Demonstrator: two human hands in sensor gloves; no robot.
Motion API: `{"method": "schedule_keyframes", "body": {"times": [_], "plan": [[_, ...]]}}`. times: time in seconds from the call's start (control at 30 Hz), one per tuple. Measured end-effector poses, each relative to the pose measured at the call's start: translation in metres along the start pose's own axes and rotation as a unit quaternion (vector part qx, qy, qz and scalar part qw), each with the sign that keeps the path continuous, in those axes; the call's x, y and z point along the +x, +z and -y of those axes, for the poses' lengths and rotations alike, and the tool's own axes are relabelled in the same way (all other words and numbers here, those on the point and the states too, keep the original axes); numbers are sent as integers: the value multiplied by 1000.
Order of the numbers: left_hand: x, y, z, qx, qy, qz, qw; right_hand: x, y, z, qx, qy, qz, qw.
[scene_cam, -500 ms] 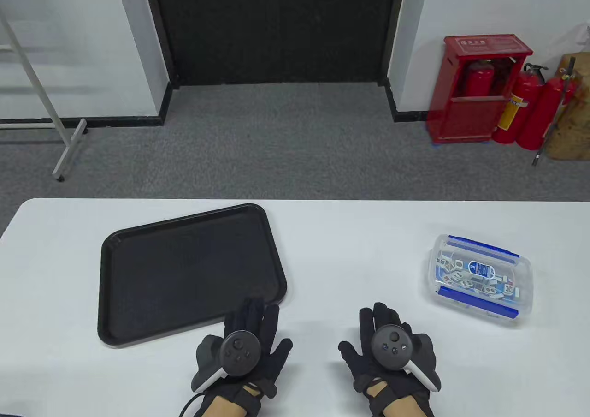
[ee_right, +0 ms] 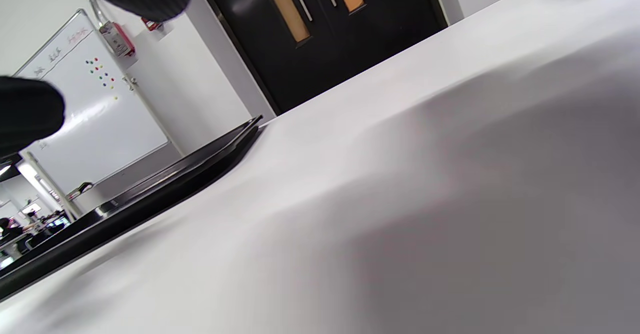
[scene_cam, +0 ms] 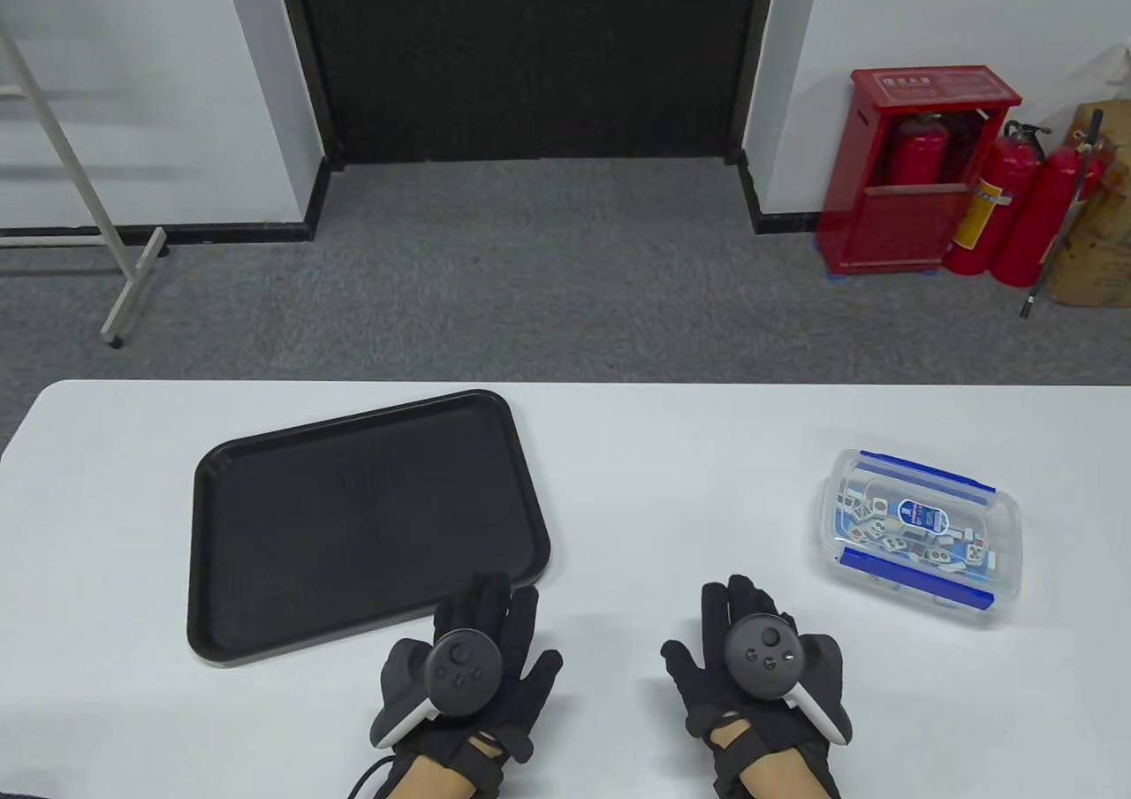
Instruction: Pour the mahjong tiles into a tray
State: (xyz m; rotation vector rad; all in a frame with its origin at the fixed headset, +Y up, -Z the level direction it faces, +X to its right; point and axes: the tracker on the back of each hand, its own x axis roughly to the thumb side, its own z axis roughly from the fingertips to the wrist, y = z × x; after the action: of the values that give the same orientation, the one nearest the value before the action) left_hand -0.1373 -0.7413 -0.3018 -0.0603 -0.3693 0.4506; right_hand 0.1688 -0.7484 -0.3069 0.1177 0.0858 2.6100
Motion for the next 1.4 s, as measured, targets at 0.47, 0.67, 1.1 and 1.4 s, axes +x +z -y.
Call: {"method": "schedule_keyframes", "body": {"times": [0.47,0.67,1.1,1.4], "plan": [[9,1,-3,-7,25,13,1000,-72,11,50,-115,-69,-136,982],[11,1,-2,-13,35,15,999,-109,29,78,-205,-80,-230,948],[13,3,-2,-16,49,22,998,-160,48,96,-285,-222,-342,868],[11,4,-9,-6,71,15,997,-174,14,86,-319,-335,-379,802]]}}
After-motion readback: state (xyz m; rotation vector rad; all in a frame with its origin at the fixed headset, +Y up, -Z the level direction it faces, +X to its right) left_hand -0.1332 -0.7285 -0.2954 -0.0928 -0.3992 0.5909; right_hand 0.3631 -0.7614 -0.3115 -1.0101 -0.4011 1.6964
